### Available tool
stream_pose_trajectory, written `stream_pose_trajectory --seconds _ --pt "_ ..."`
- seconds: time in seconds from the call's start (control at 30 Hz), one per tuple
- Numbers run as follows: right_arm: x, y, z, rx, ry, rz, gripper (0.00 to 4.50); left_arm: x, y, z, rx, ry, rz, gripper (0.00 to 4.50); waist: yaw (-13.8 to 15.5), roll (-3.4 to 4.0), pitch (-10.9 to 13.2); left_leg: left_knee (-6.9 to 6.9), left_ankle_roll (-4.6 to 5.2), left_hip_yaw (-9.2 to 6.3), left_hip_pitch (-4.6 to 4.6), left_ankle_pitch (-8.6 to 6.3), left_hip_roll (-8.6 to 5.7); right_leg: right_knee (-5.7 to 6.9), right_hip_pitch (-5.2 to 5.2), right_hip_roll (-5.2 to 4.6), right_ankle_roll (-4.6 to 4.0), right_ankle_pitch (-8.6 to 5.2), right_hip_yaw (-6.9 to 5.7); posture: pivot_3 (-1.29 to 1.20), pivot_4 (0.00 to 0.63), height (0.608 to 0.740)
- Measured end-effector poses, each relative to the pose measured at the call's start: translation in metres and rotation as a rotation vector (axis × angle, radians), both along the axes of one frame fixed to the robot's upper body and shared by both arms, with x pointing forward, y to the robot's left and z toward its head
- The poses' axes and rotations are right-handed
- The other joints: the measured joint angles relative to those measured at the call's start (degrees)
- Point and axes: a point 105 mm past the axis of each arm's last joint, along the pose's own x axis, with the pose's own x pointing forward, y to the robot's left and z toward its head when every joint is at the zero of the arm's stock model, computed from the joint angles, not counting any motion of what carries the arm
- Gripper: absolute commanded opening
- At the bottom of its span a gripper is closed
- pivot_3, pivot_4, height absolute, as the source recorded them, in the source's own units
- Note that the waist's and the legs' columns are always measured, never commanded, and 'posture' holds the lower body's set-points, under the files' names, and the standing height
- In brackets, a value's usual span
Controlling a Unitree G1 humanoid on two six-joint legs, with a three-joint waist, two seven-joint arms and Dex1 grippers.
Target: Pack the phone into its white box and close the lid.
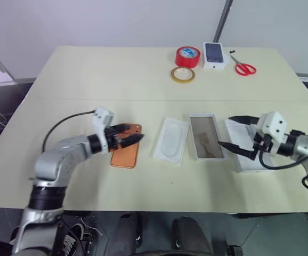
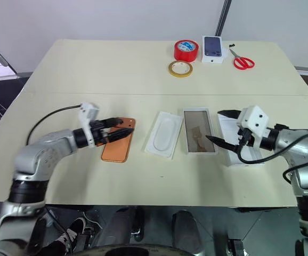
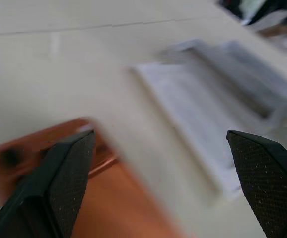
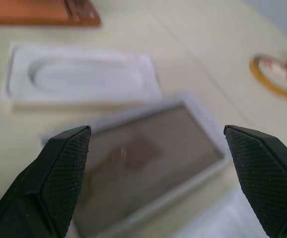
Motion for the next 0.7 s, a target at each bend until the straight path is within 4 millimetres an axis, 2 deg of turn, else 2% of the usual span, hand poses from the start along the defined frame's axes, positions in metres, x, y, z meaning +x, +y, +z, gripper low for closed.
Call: stream_pose_trajectory --seconds 0.07,0.13,0.2,0.27,0.43,0.6,0.7 --pt "0.002 0.007 0.000 0.004 -0.004 0.023 4.48 0.004 -0.009 0.001 -0.006 0.058 -0.006 4.45 -0.1 0.00 0.0 -0.02 0.01 0.00 0.01 0.01 0.00 0.01 0.00 0.05 0.01 0.00 0.00 0.00 0.150 0.728" --pt "0.001 0.010 -0.005 -0.008 0.009 0.031 4.48 0.007 -0.014 -0.007 -0.002 0.141 0.008 4.45 -0.2 0.01 0.0 -0.01 0.00 0.00 0.01 0.02 0.00 0.03 0.00 0.09 0.03 -0.01 -0.01 0.00 0.150 0.728" --pt "0.001 0.011 -0.007 -0.015 0.008 0.034 4.48 0.003 -0.022 -0.020 -0.012 0.272 -0.013 4.45 -0.2 -0.03 0.0 0.02 0.01 0.00 0.01 0.03 0.00 0.07 -0.01 0.10 0.04 -0.01 -0.01 0.00 0.150 0.728" --pt "0.001 0.011 -0.009 -0.017 0.003 0.036 4.48 -0.005 -0.029 -0.025 -0.024 0.355 -0.055 4.45 -0.3 -0.05 0.0 0.03 0.00 0.00 0.02 0.03 0.00 0.10 0.00 0.12 0.04 -0.01 -0.01 0.00 0.150 0.728" --pt "-0.001 0.010 -0.018 -0.005 0.021 0.018 4.48 -0.011 -0.035 -0.026 -0.089 0.479 -0.099 4.45 -0.2 -0.05 0.0 0.06 -0.06 -0.01 0.02 0.06 0.00 0.12 0.01 0.12 0.04 -0.02 -0.02 0.00 0.150 0.728" --pt "-0.001 0.010 -0.019 -0.001 0.009 0.009 4.48 -0.014 -0.039 -0.032 -0.035 0.495 -0.111 4.45 -0.2 -0.03 0.0 0.02 -0.39 -0.01 0.10 0.25 0.00 0.12 0.08 0.12 0.04 -0.02 -0.01 0.00 0.150 0.728" --pt "-0.001 0.010 -0.021 0.002 0.012 0.000 4.50 -0.014 -0.043 -0.034 -0.056 0.522 -0.112 3.61 -0.1 -0.01 0.0 0.03 -0.39 -0.01 0.13 0.25 0.00 0.10 0.12 0.10 0.04 -0.02 -0.01 0.00 0.150 0.728"
